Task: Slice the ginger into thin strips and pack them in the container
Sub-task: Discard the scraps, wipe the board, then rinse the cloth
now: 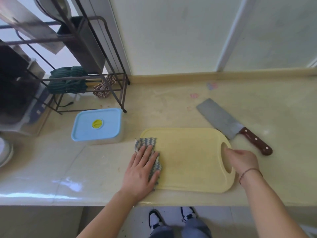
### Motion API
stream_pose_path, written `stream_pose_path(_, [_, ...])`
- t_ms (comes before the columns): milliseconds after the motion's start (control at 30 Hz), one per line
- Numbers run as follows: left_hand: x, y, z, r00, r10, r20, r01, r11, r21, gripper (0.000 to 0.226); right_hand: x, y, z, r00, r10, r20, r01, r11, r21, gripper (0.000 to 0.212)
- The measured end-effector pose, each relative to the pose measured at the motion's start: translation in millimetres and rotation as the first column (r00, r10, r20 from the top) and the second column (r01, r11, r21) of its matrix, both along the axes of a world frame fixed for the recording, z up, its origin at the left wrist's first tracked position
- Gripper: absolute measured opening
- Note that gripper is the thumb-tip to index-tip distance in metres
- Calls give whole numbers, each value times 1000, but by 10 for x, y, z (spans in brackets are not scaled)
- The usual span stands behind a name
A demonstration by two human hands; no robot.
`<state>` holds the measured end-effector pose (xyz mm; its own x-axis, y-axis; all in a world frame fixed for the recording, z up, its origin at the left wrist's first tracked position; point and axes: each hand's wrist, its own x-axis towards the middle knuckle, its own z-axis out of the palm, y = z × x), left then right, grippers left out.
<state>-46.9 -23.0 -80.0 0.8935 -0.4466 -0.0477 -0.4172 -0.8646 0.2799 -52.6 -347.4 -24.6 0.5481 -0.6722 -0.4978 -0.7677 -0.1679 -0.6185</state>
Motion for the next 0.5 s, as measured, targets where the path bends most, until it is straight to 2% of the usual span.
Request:
stream_pose_path(67, [-16,-41,11,1000,18,17,-18,1000,6,61,5,-9,21,993,44,105,-53,995,80,39])
stream_pose_path(133, [-25,-46,17,998,38,40,-38,999,1,58,-12,31,93,961,-5,278,-64,969,239,32])
stream_pose_path(200, [-50,3,9,997,52,54,-52,999,-8,55,-31,79,230,925,-58,375,-103,913,395,30])
stream_pose_path(333, [-62,181,-45,986,160,37,-159,987,-36,55,-38,-96,647,860,-93,503,-135,907,398,24])
stream_pose_path(367, [-54,219,-49,983,181,42,-178,981,-72,55,-40,-189,793,840,-117,531,-114,917,383,24])
stream_pose_path(433, [-43,189,11,961,275,-27,-272,923,-272,53,-61,-347,1049,822,-122,556,-90,937,338,28])
stream_pose_path(500, [-25,-44,201,903,394,-170,-421,731,-537,46,-55,-383,1182,816,-110,567,-100,940,327,29])
